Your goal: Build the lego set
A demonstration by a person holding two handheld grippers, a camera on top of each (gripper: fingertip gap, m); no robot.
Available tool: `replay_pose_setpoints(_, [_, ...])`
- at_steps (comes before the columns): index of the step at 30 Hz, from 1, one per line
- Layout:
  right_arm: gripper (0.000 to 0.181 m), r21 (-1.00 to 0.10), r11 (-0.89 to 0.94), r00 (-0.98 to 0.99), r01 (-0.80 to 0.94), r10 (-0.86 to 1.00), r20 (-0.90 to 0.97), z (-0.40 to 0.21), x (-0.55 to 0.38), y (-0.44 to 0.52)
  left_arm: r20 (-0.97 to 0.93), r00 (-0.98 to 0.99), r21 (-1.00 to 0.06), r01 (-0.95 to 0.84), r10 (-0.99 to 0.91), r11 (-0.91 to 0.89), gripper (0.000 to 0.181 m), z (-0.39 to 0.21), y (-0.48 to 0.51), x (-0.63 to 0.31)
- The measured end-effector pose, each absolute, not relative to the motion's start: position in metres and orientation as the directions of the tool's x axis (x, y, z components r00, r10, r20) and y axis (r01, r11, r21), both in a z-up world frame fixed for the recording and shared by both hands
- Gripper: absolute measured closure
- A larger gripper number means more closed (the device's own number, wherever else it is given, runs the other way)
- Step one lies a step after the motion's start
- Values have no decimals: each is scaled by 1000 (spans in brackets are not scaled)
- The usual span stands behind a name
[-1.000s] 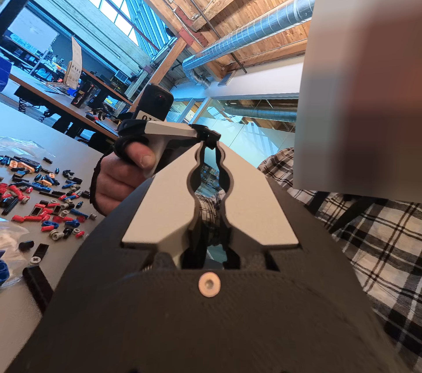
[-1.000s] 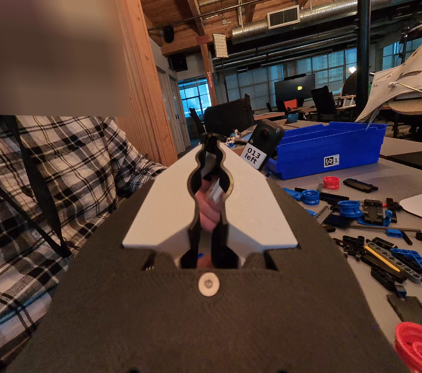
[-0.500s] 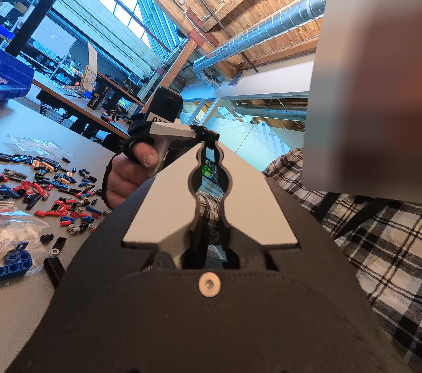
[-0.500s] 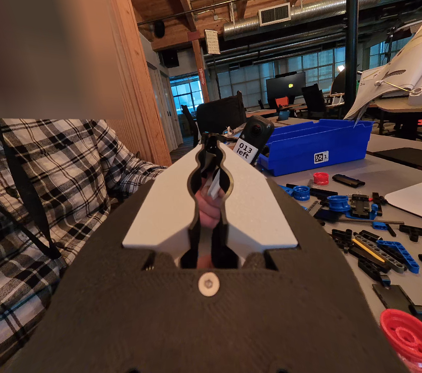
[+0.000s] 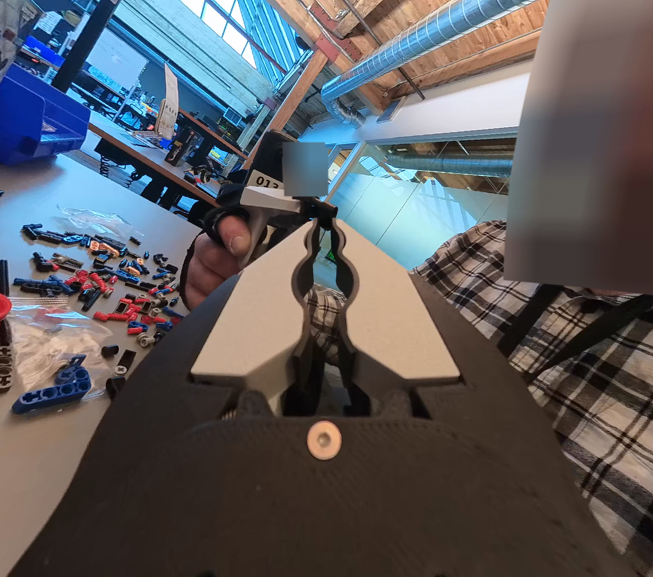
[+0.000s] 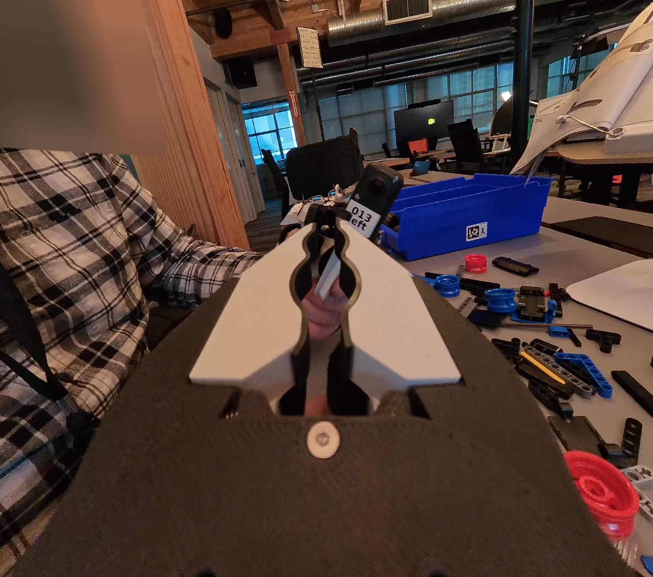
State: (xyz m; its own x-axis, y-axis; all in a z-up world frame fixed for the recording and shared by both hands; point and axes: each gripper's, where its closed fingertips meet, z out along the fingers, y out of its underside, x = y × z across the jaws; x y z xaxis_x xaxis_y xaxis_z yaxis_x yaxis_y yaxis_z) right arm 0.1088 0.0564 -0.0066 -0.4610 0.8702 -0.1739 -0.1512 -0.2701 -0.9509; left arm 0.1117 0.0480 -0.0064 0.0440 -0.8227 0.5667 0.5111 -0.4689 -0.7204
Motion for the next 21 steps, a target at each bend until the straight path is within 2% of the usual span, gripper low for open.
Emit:
replay_pose_setpoints(1, [174, -951, -268, -458, -151, 872, -173, -7, 108, 57, 565, 49, -722, 511, -824, -466, 177, -7, 48, 112])
replay_pose_setpoints(21, [174, -953, -266, -439, -147, 881, -178, -9, 107, 61, 561, 82, -727, 524, -824, -443, 179, -7, 53, 105])
